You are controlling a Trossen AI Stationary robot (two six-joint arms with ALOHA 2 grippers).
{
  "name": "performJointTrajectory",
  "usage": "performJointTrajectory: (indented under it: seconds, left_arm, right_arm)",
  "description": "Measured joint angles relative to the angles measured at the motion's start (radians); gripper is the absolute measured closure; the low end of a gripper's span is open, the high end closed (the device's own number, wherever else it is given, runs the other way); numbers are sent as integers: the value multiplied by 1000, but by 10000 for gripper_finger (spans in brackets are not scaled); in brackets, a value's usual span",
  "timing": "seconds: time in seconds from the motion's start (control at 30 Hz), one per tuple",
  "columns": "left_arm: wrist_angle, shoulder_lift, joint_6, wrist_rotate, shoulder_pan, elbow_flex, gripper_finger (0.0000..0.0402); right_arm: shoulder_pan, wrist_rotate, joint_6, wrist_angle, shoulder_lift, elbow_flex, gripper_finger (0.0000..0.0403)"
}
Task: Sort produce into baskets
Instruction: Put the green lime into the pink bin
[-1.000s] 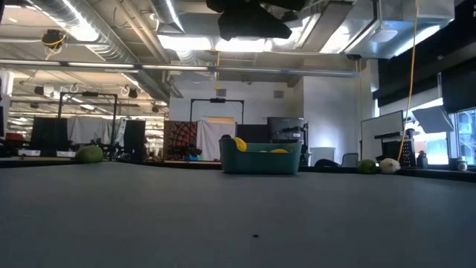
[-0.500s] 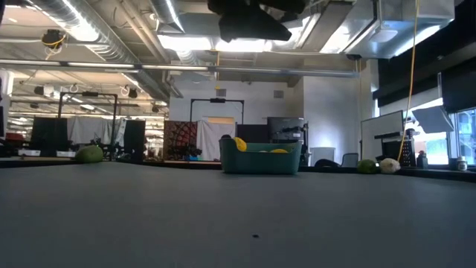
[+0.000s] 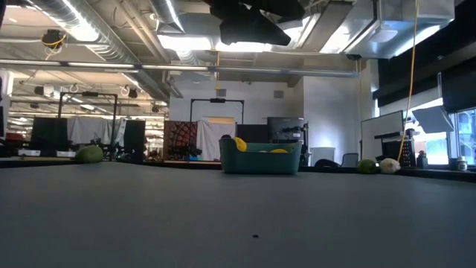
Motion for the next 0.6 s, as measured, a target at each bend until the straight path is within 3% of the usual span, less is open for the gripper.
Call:
performJointTrajectory:
  seconds: [0.2, 0.6]
  left_arm:
    - [0, 0, -1, 0, 1, 0, 121]
    - [0, 0, 1, 0, 2, -1, 121]
  right_arm:
    - [0, 1, 21, -8, 14, 0, 215]
    - [0, -51, 78, -8, 12, 0, 135]
